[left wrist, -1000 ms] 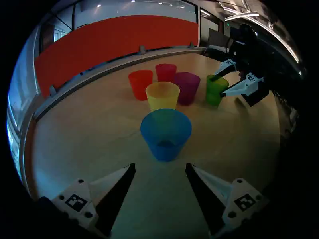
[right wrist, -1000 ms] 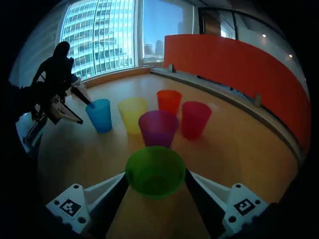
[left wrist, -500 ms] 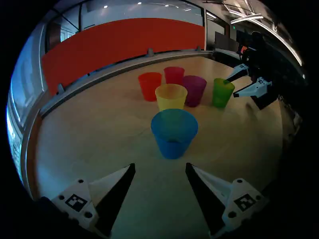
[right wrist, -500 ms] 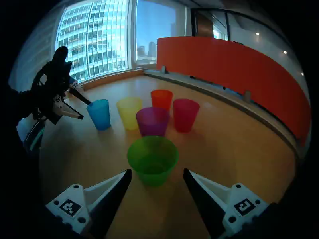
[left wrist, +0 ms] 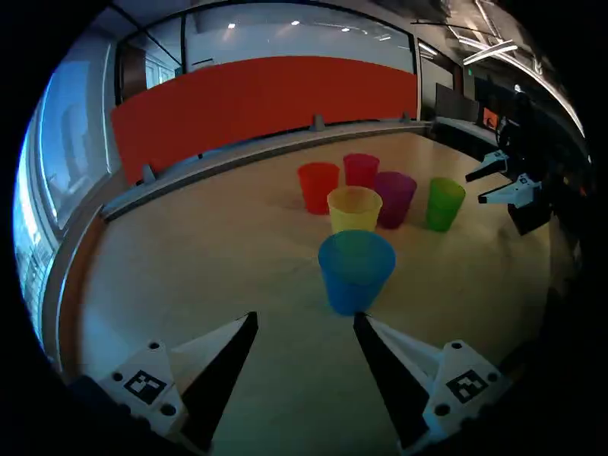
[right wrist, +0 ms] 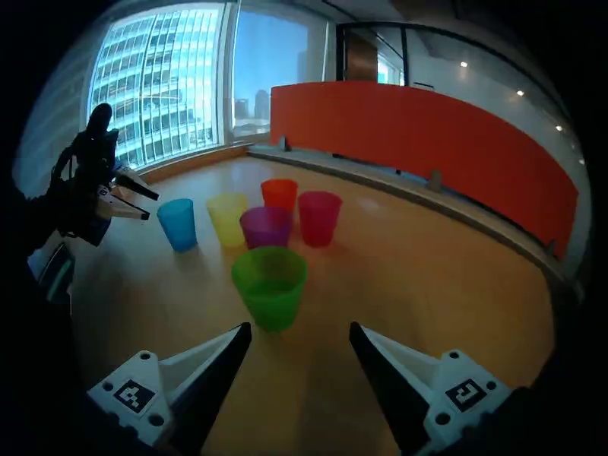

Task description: Pour water

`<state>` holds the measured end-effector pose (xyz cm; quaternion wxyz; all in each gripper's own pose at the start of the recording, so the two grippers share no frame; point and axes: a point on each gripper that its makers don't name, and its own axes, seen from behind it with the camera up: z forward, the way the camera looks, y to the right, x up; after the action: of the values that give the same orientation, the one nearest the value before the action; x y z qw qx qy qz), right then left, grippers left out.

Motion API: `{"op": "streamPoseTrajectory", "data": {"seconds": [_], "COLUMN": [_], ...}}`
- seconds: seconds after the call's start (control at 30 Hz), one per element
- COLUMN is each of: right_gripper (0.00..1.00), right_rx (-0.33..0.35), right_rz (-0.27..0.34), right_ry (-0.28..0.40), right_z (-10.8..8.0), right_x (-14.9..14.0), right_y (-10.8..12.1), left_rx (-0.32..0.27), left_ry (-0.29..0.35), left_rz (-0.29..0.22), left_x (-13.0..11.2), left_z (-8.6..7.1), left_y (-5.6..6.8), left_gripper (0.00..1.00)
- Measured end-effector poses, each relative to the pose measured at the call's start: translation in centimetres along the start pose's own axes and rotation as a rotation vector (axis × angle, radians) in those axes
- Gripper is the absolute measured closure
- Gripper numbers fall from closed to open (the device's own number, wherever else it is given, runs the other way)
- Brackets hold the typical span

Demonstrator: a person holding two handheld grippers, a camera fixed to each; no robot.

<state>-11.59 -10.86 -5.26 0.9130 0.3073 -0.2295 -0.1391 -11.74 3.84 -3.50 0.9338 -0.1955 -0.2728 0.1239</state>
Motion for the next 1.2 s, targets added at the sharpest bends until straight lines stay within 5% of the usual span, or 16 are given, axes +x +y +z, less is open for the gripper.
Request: {"op": "streamPoseTrajectory", "data": {"seconds": [0.37, 0.67, 1.2], "right_gripper": [0.0, 0.0, 0.0], "right_rx": [-0.1, -0.228, -0.466], "right_rz": [0.028, 0.104, 0.188], "right_ry": [0.048, 0.152, 0.372], "right_z": [-2.5, -4.3, -7.0], "right_x": [0.3, 1.9, 6.3], "right_y": [1.3, 3.5, 8.2], "left_rx": [0.127, 0.222, 0.297], "left_ry": [0.115, 0.255, 0.467], "left_rz": [-0.057, -0.105, -0.187], "left_x": [1.9, 4.5, 9.6], "left_z": [-0.9, -2.3, -3.9], "left_y": [-1.9, -3.3, -2.7], "left_gripper": [0.06, 0.06, 0.06]}}
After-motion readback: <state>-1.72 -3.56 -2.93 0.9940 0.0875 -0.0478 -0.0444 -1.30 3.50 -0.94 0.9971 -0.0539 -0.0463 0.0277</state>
